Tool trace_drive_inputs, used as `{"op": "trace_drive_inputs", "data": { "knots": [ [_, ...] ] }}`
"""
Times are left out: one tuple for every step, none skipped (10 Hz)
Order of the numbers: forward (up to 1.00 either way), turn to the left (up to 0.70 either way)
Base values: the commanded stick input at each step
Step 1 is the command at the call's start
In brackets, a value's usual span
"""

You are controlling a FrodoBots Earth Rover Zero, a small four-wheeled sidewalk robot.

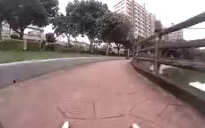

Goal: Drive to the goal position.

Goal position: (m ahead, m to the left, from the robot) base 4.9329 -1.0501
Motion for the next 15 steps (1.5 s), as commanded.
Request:
{"op": "trace_drive_inputs", "data": {
  "knots": [
    [0.7,0.0],
    [0.7,0.0],
    [0.7,0.0],
    [0.7,0.0],
    [0.7,0.0],
    [0.7,0.0],
    [0.7,0.0],
    [0.7,0.0],
    [0.7,0.0],
    [0.7,-0.15],
    [0.7,-0.28],
    [0.7,-0.31],
    [0.7,-0.29],
    [0.7,-0.22],
    [0.7,-0.13]
  ]
}}
